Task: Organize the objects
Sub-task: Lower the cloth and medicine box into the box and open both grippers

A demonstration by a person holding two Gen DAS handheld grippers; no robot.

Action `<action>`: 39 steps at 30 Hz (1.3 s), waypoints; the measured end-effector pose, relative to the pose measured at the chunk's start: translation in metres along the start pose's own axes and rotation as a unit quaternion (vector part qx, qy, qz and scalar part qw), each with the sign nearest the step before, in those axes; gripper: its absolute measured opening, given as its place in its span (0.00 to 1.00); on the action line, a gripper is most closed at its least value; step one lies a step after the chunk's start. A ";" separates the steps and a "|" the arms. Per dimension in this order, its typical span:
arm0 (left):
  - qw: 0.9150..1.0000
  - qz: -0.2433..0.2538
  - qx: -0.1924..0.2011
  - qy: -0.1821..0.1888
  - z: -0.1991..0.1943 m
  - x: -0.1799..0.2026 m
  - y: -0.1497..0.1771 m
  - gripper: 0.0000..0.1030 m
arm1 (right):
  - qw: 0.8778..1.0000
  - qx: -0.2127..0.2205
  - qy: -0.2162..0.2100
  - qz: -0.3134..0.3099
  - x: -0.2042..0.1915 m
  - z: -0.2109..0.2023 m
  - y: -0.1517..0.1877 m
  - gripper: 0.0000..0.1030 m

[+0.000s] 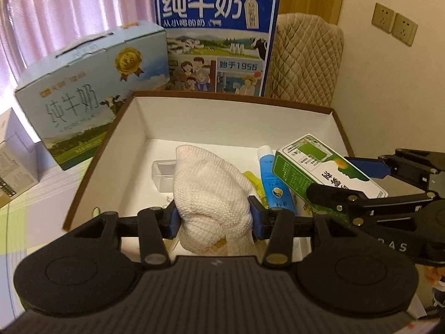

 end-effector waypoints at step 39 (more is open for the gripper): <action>0.998 -0.025 -0.017 -0.048 0.056 -0.038 -0.024 0.83 | 1.000 -0.023 0.001 0.021 0.021 0.041 -0.008 0.51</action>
Point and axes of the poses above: each gripper's, at about its wrist camera, not at the fingertips, and z roughly the way its jaws point, x to its right, y to its underside, the point moved 2 cm from there along z, roughly the way its jaws point, and after that the axes turned 9 degrees about -z, right-handed, at the moved point
